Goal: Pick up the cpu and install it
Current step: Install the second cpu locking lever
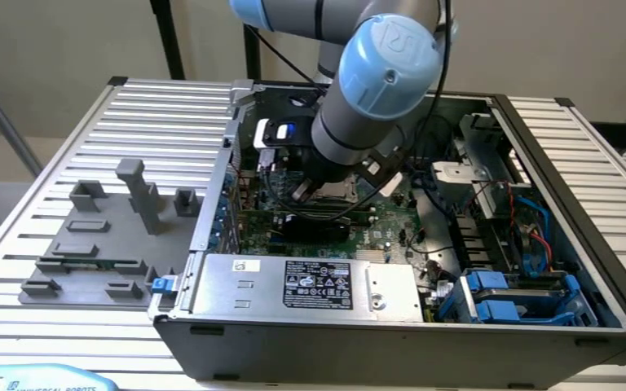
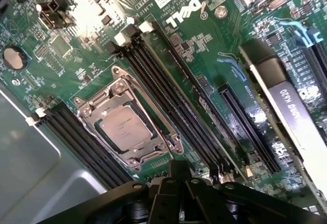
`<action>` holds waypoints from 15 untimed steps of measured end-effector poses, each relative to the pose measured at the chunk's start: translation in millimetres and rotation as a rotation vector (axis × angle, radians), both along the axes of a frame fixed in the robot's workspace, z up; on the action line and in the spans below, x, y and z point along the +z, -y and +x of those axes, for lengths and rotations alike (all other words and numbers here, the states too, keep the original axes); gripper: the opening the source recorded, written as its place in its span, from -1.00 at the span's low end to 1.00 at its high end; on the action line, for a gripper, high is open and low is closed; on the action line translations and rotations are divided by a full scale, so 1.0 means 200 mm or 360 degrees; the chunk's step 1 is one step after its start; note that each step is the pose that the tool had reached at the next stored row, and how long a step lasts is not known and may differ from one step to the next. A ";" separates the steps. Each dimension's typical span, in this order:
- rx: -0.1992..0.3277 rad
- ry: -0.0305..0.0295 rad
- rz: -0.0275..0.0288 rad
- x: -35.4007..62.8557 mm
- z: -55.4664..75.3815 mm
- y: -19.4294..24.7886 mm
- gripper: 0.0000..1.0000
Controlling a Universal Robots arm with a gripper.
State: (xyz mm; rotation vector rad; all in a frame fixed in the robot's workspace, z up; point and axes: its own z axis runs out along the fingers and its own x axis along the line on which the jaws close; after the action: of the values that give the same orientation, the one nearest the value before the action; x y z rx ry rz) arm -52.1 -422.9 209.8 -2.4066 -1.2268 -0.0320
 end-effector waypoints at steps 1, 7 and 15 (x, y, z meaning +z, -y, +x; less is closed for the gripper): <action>0.0001 0.00007 -0.00027 -0.007 0.00 -0.004 -0.79; 0.0007 0.00040 -0.00320 -0.044 -0.02 -0.025 -0.79; 0.0022 0.00040 -0.00831 -0.070 -0.02 -0.048 -0.79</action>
State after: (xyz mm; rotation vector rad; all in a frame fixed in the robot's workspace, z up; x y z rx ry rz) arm -55.6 -413.3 195.8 -2.4432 -1.2599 0.0011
